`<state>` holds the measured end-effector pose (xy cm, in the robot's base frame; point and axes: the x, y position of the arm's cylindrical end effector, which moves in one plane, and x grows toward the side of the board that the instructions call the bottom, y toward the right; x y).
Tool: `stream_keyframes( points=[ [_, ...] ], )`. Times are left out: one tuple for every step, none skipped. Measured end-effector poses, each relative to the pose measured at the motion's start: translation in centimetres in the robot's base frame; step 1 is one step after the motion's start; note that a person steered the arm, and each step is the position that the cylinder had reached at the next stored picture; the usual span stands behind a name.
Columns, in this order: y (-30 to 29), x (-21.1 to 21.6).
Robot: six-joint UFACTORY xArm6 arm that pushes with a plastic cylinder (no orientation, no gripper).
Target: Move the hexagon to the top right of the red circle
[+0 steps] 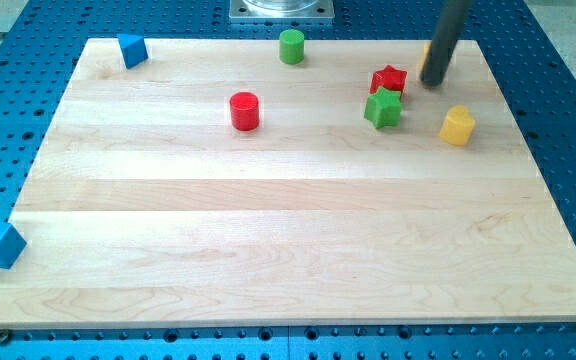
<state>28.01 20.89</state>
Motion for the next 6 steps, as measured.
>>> stream_keyframes(
  points=[
    [6.1,-2.7],
    [2.3,-4.3],
    [-7.6,-0.8],
    [-7.2,-2.8],
    [-8.4,-4.8],
    [-14.5,0.8]
  ],
)
